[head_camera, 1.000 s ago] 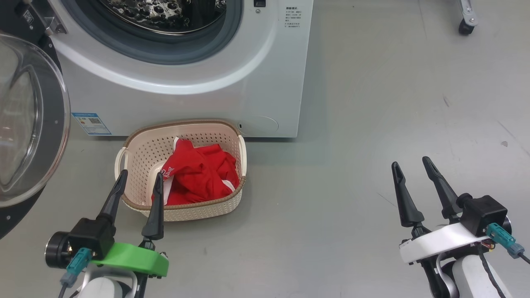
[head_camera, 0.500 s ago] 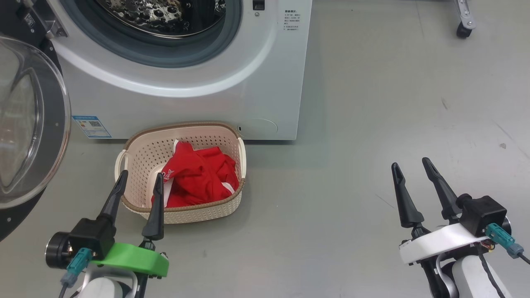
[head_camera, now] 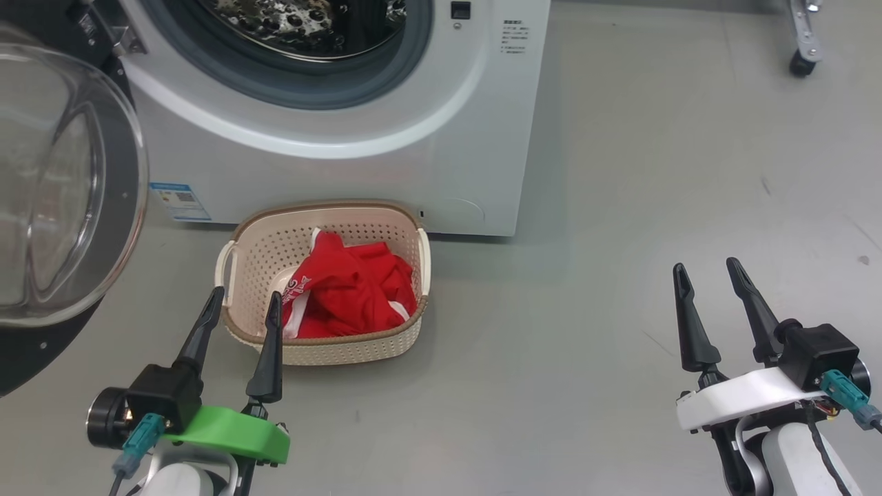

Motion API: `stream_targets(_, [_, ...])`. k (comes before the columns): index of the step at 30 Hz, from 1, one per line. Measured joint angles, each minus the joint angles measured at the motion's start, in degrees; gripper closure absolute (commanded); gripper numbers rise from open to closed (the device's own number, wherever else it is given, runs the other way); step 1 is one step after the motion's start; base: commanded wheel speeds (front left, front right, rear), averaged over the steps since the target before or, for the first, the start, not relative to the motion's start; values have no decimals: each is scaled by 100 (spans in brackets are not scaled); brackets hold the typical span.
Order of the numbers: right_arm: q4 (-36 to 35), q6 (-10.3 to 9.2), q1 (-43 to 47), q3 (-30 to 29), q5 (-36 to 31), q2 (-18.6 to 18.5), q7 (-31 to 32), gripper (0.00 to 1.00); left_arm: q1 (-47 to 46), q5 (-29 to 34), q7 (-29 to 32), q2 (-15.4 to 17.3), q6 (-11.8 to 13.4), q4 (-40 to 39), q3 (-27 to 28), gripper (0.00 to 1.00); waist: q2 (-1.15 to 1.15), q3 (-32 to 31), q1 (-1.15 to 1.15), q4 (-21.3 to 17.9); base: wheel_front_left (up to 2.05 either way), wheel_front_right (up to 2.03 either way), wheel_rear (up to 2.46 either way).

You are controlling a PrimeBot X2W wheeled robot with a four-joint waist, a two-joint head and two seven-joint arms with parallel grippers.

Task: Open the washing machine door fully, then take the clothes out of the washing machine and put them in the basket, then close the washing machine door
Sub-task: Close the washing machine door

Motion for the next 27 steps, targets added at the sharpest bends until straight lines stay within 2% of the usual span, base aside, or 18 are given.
stream_targets(14, [-151,0,-2,237,0,-129,0,0,-2,-65,0,0,129,-75,-92,0,0,161,0,713,0,0,0])
stream_targets(27, [-180,0,-66,400,0,-287,0,0,-6,-142,0,-1,302,-101,-125,0,0,299,0,1557,0,0,0])
